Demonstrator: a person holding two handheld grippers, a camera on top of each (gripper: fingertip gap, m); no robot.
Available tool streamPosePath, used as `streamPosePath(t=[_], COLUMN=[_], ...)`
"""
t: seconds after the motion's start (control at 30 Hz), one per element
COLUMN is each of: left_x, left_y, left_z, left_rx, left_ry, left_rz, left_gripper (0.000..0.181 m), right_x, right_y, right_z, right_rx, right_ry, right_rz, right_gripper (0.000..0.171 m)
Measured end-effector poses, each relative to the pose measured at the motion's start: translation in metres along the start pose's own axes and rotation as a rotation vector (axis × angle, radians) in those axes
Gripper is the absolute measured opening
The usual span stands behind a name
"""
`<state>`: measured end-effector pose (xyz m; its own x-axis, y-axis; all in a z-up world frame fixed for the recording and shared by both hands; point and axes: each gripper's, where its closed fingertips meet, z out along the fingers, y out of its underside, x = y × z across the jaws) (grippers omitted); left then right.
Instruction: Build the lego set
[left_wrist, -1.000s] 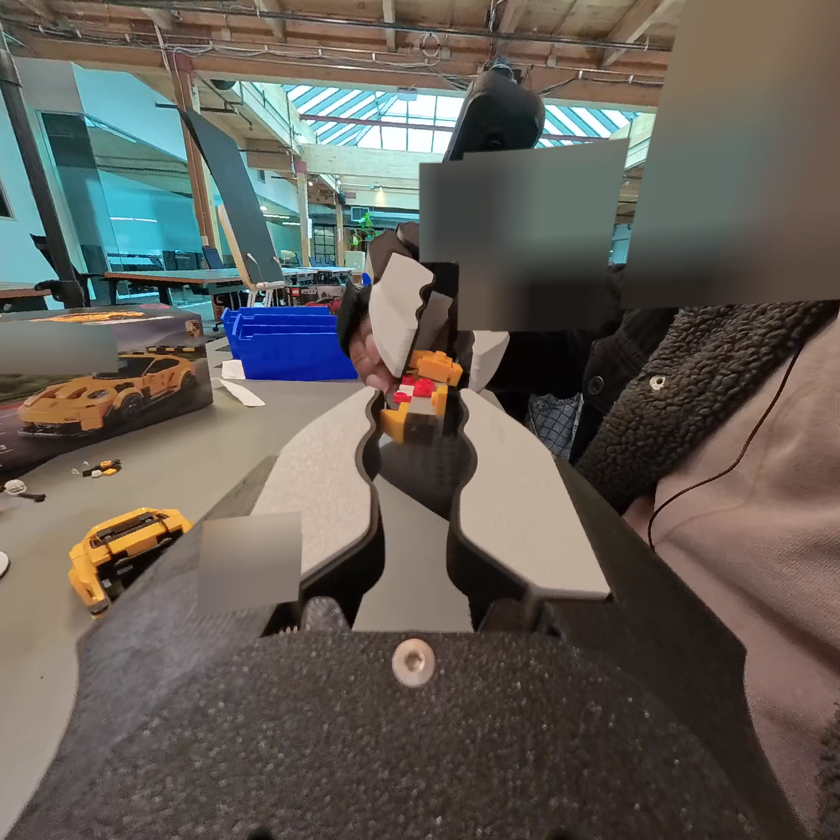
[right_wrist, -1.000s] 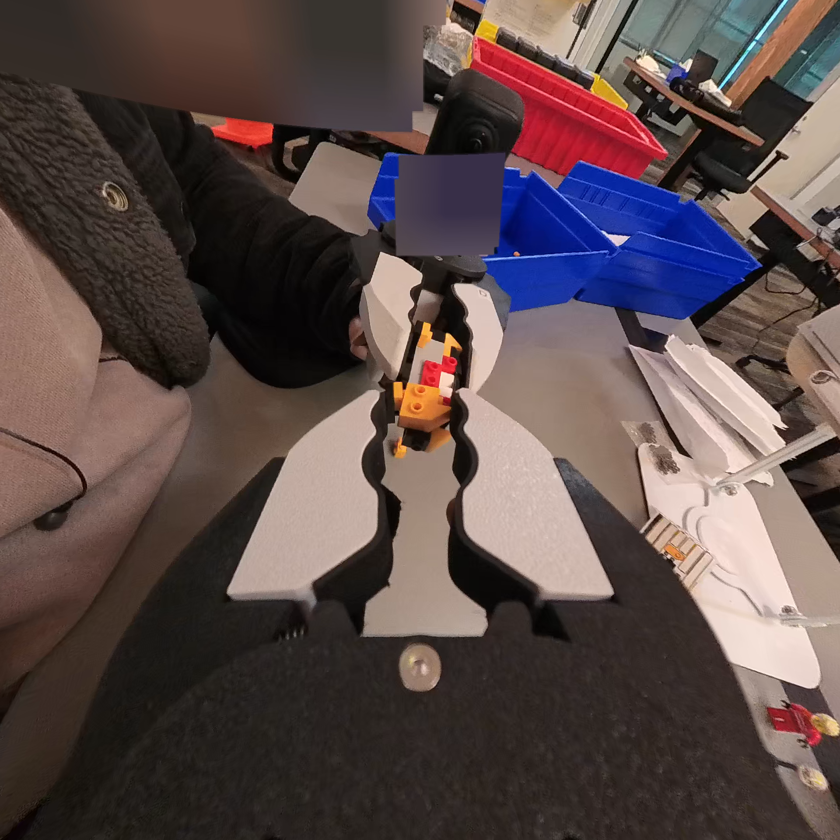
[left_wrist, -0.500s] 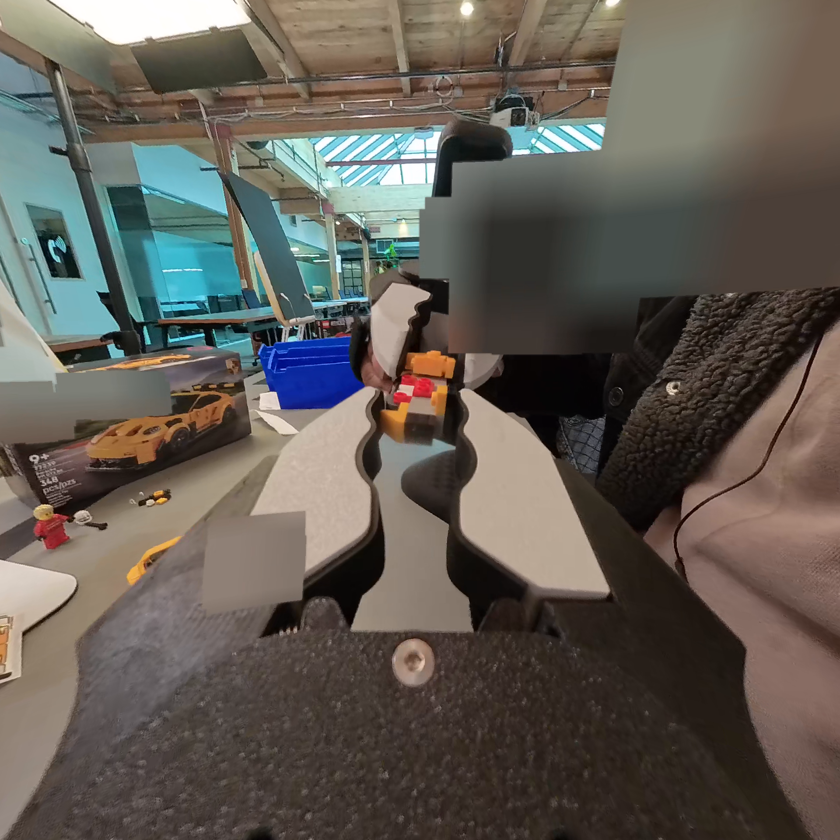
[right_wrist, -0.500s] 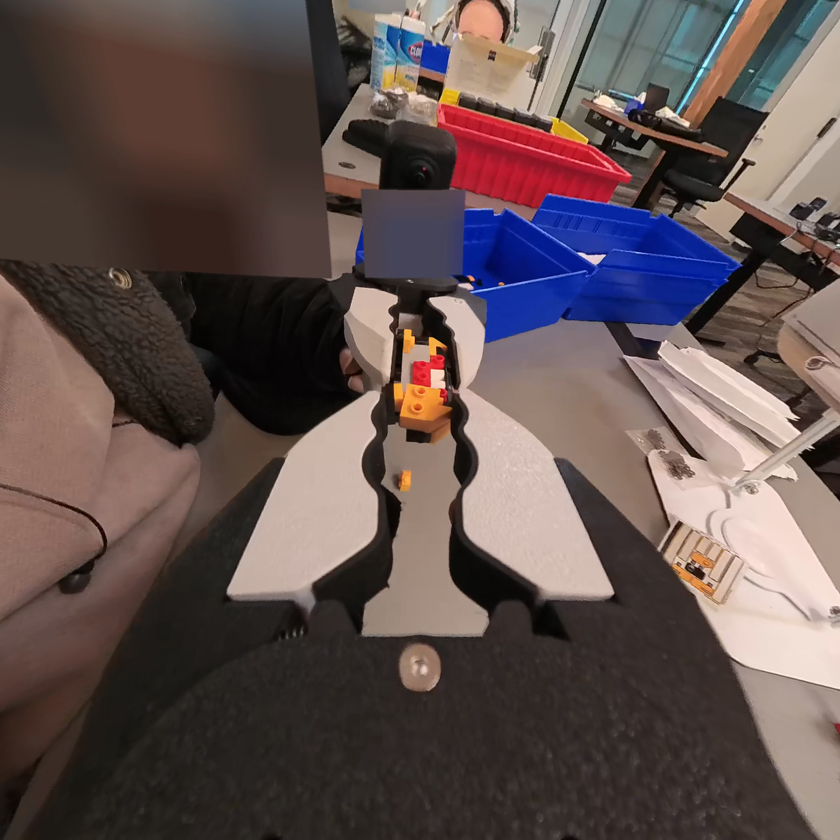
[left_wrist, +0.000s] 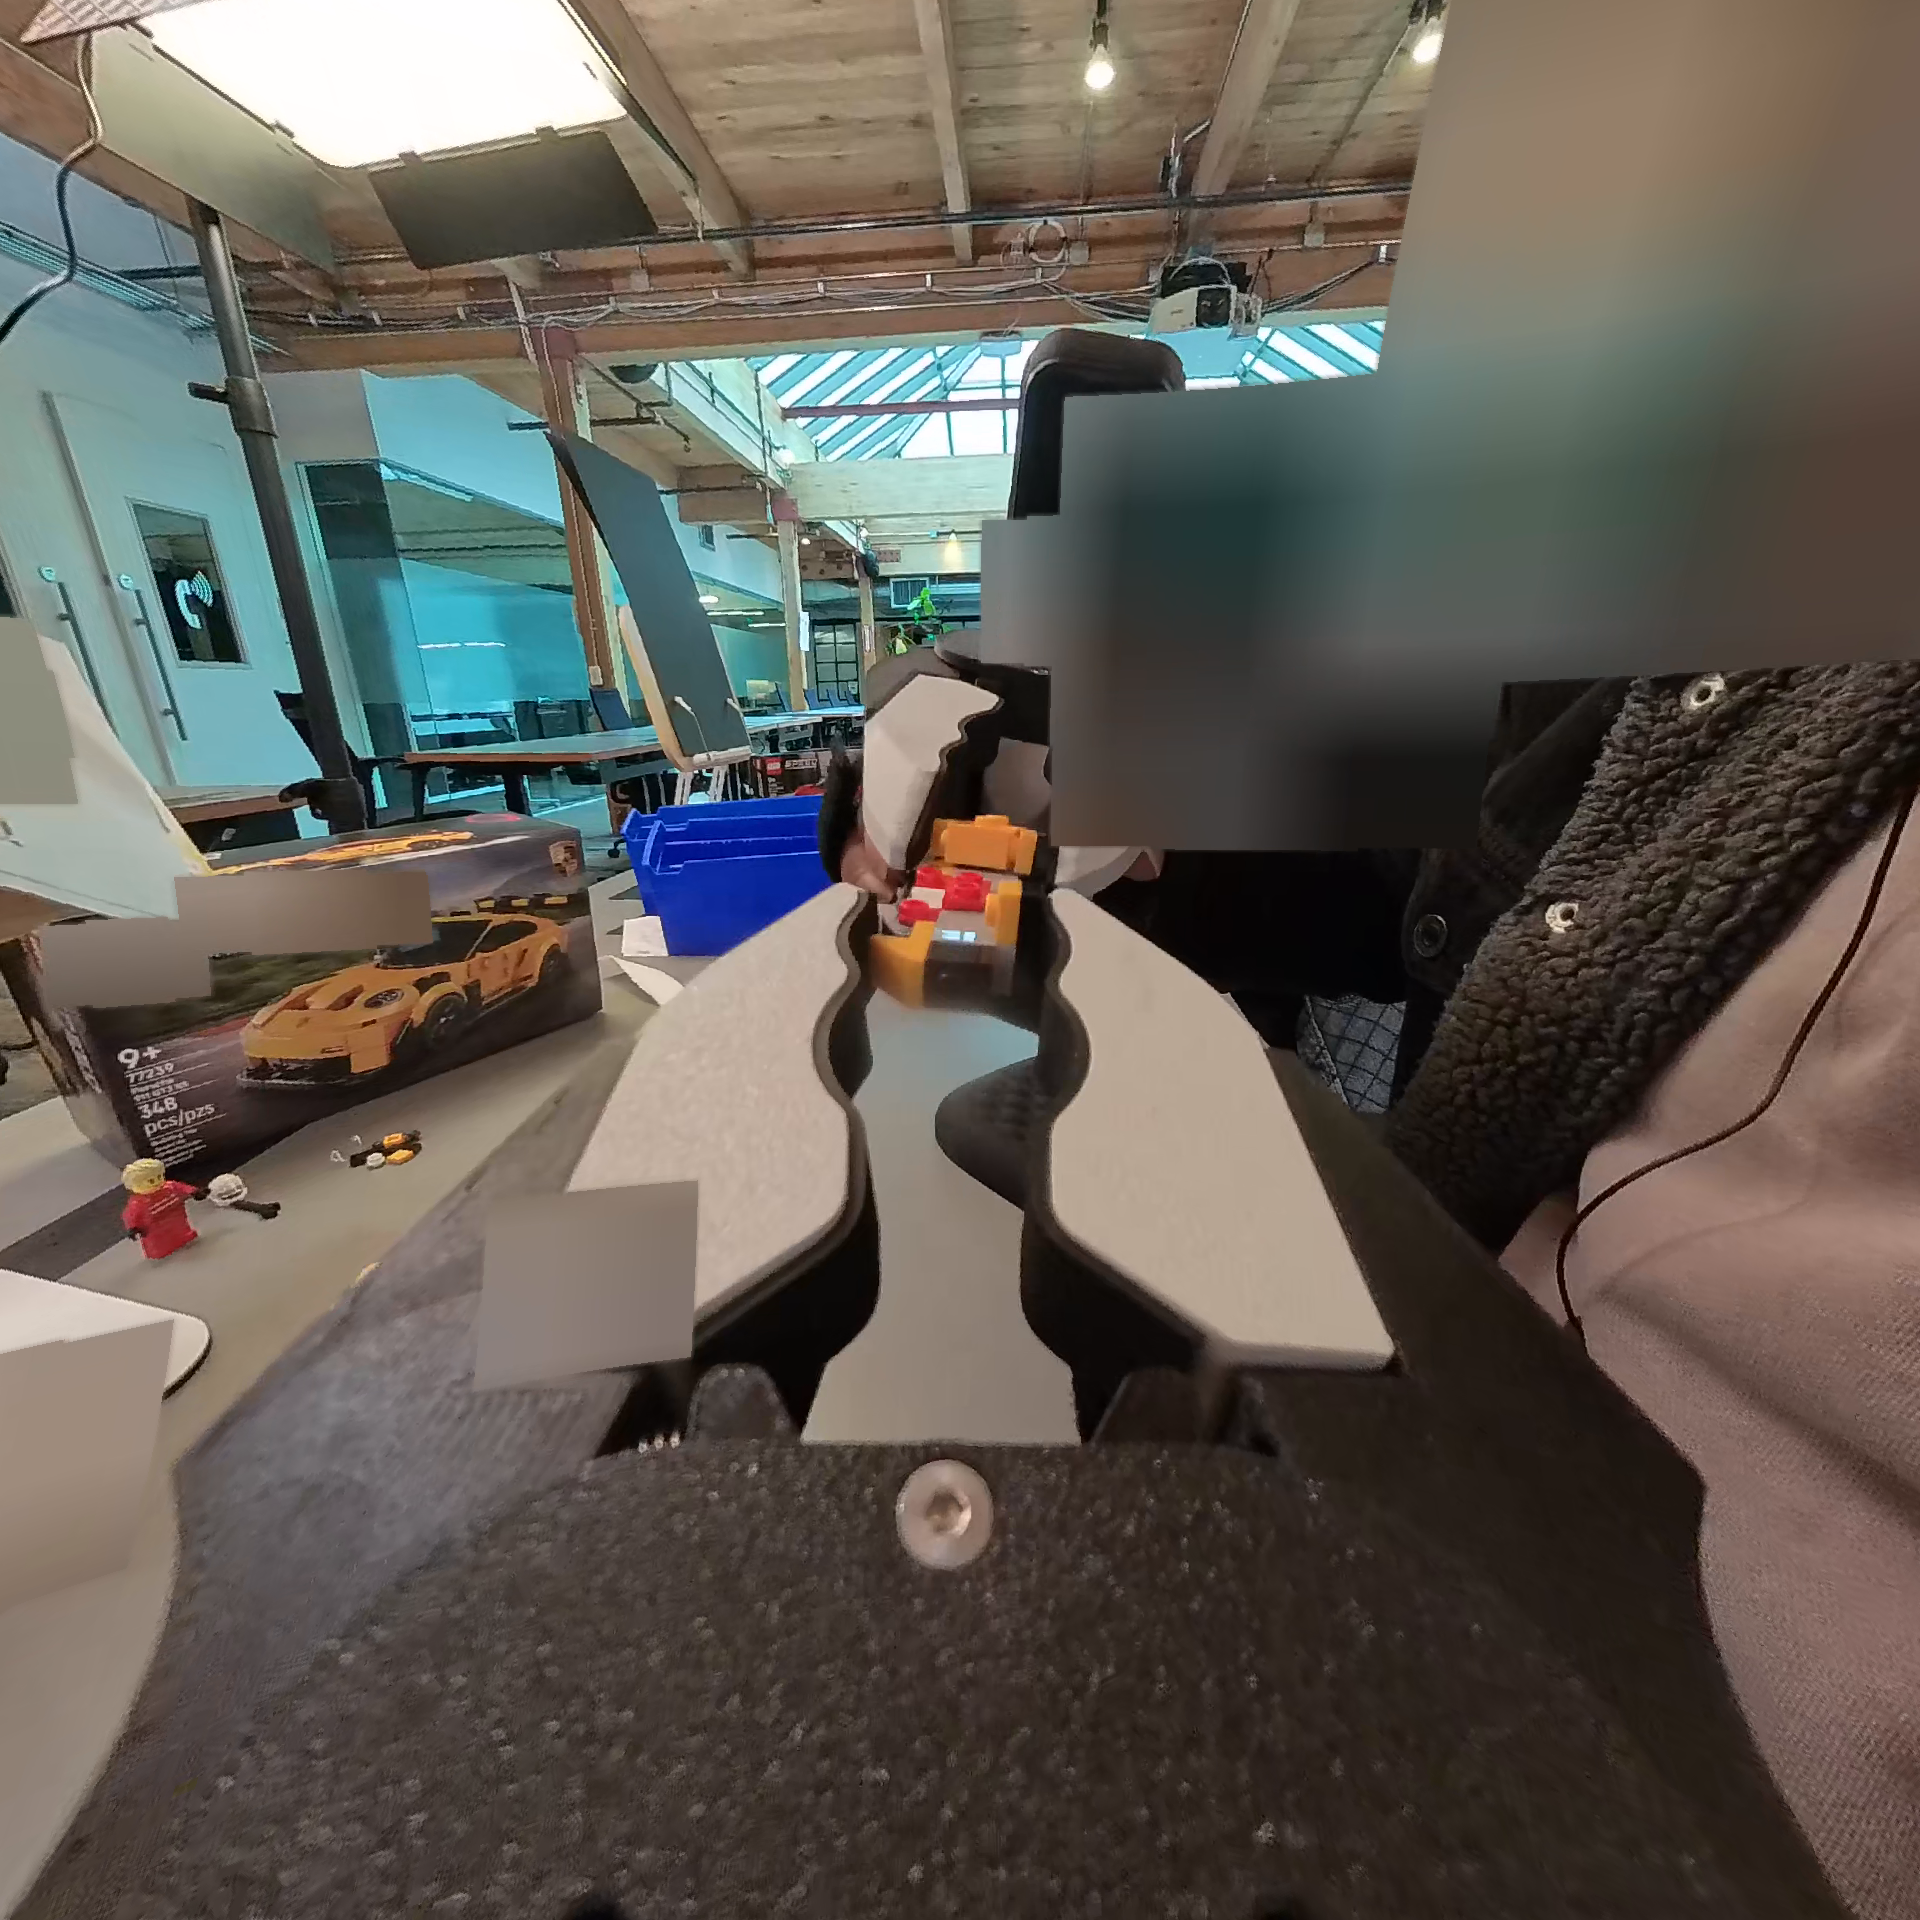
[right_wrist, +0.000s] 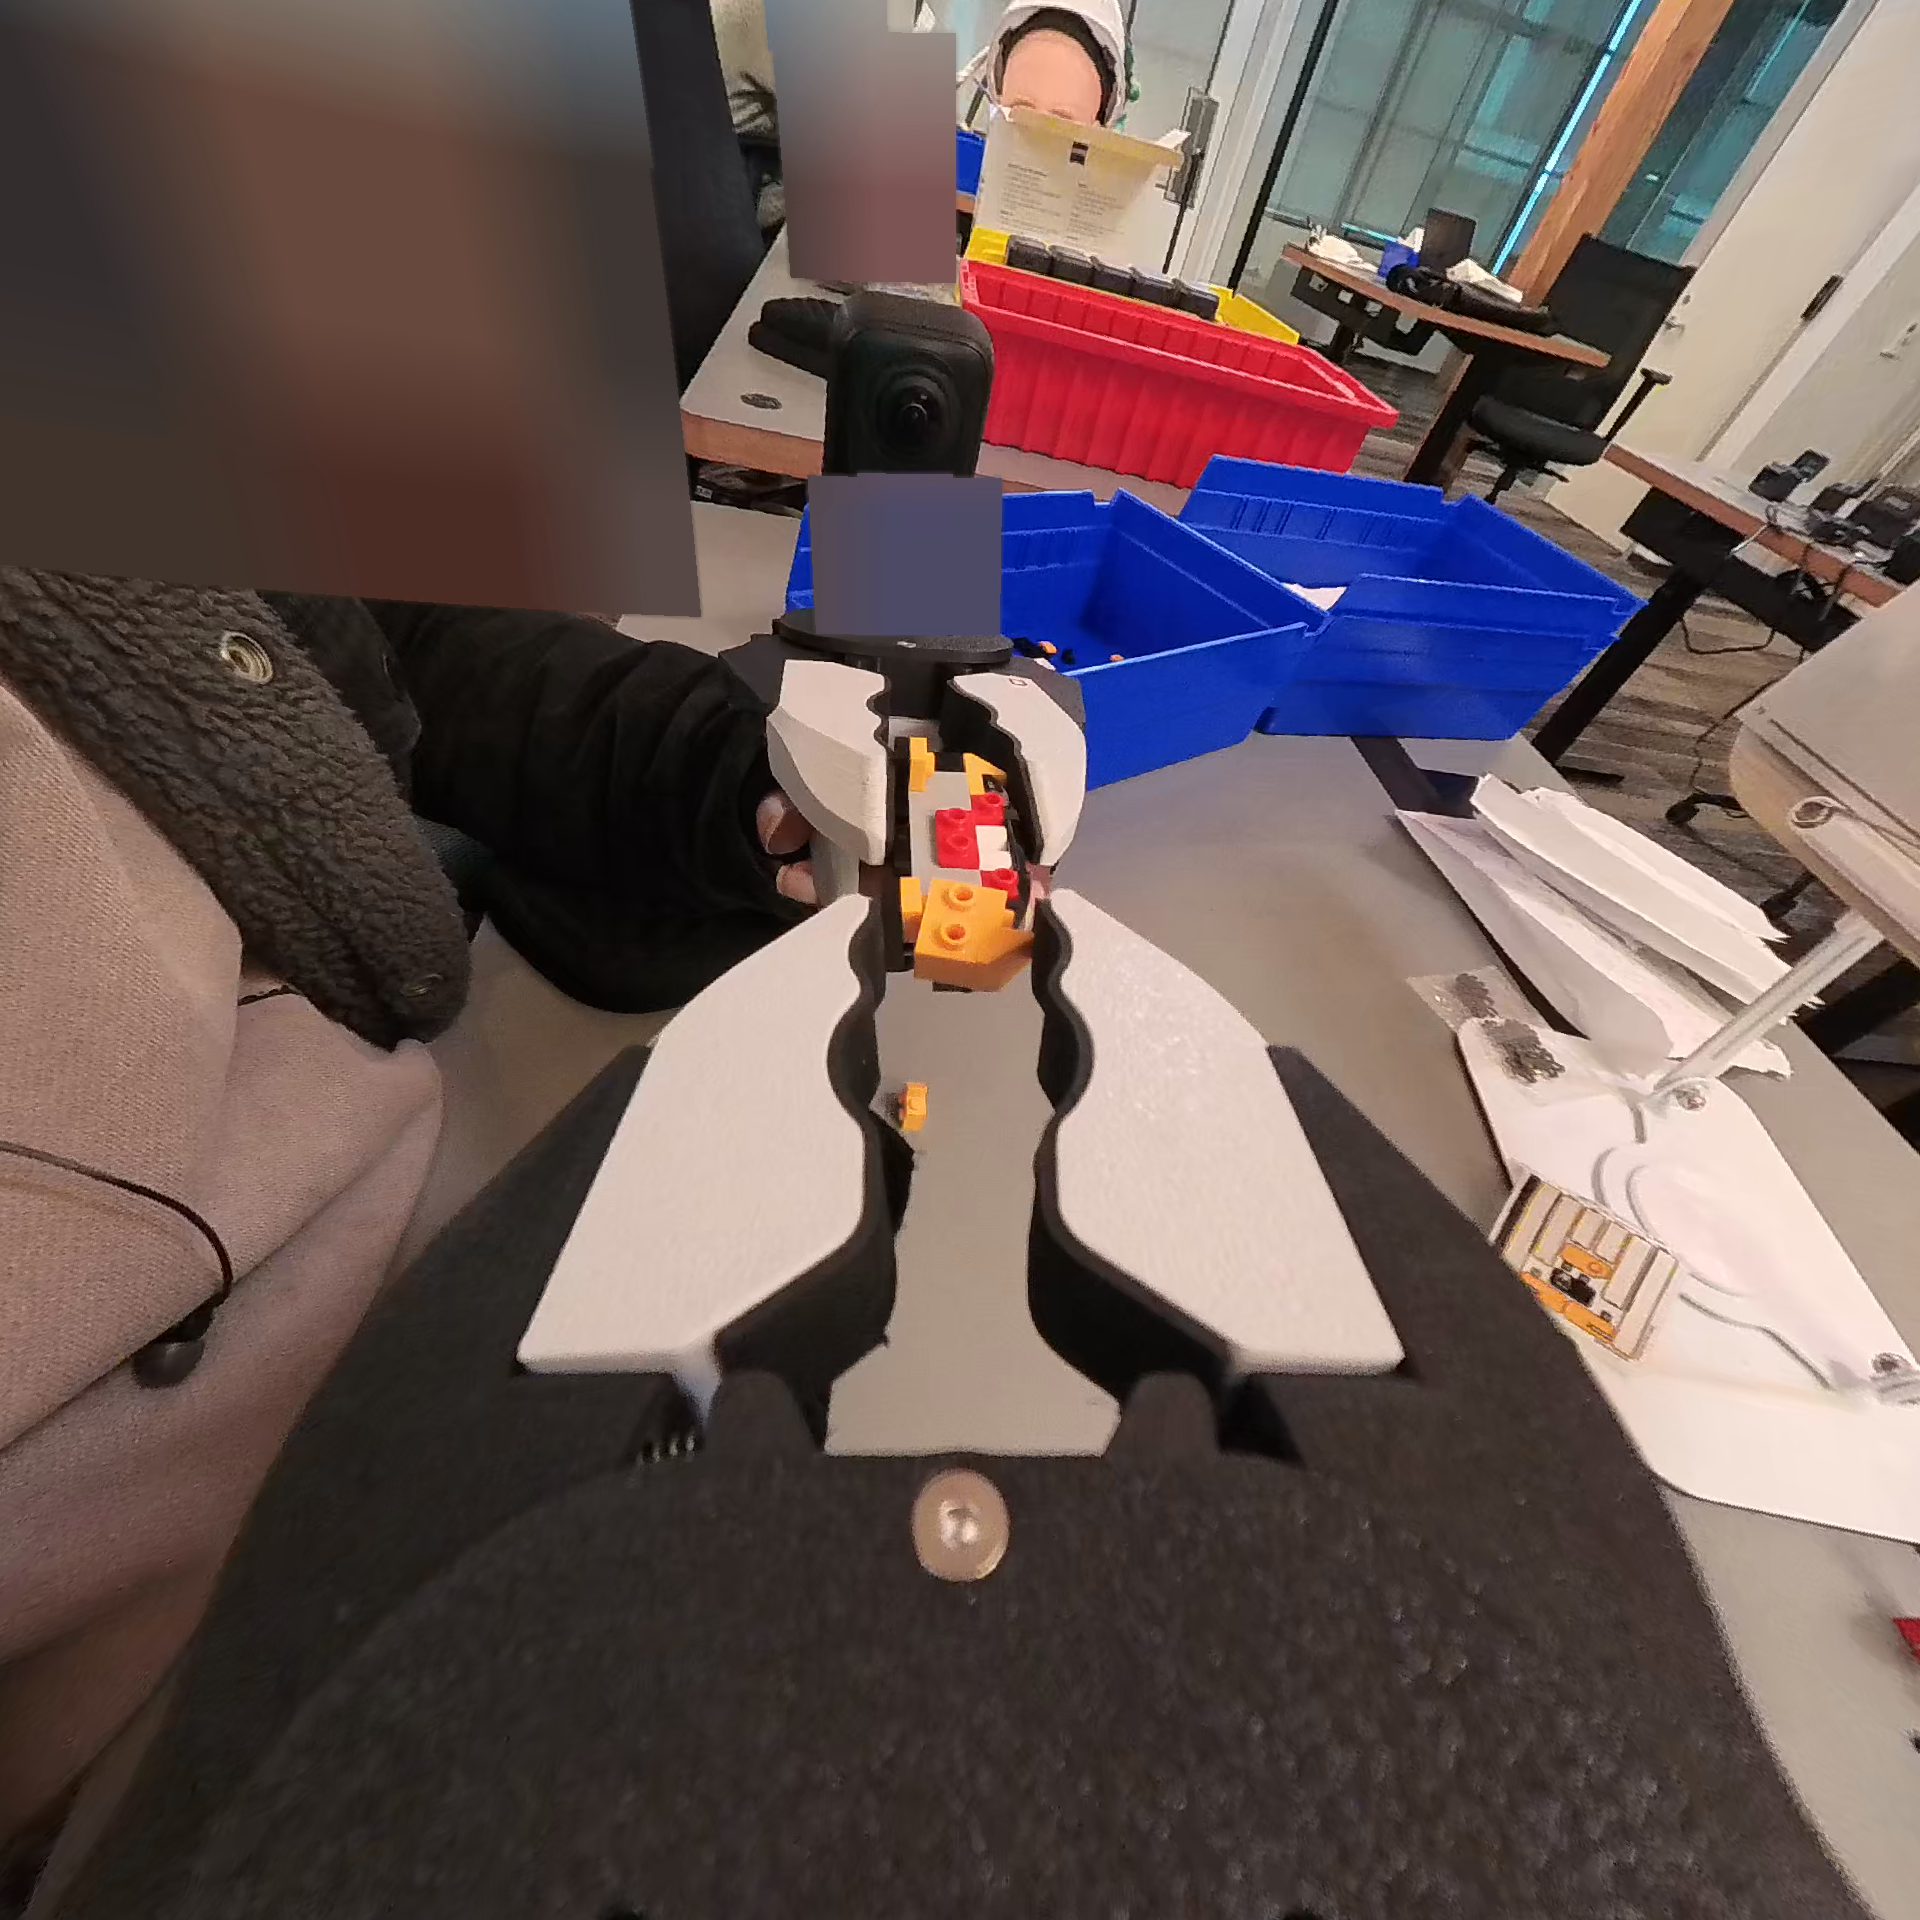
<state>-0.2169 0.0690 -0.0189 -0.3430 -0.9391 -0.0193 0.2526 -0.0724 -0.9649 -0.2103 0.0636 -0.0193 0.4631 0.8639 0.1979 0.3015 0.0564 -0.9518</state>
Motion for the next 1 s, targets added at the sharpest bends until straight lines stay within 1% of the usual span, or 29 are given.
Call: streamPosePath(t=[0.23,0.63,1.0], left_x=[0.002,0.008,0.023], left_y=[-0.002,-0.010,-0.026], left_z=[0.000,-0.002,-0.004], left_rx=[0.005,0.058,0.137], left_ry=[0.002,0.023,0.063], left_rz=[0.023,0.058,0.155], left_gripper=[0.029,0.028,0.028], right_x=[-0.001,-0.006,-0.018], right_y=[0.002,-0.007,-0.025], right_z=[0.002,0.006,0.004], right_rx=[-0.006,0.067,0.145], right_ry=[0.001,0.000,0.042], right_rz=[0.008,0.000,-0.120], right_gripper=[0.027,0.027,0.029])
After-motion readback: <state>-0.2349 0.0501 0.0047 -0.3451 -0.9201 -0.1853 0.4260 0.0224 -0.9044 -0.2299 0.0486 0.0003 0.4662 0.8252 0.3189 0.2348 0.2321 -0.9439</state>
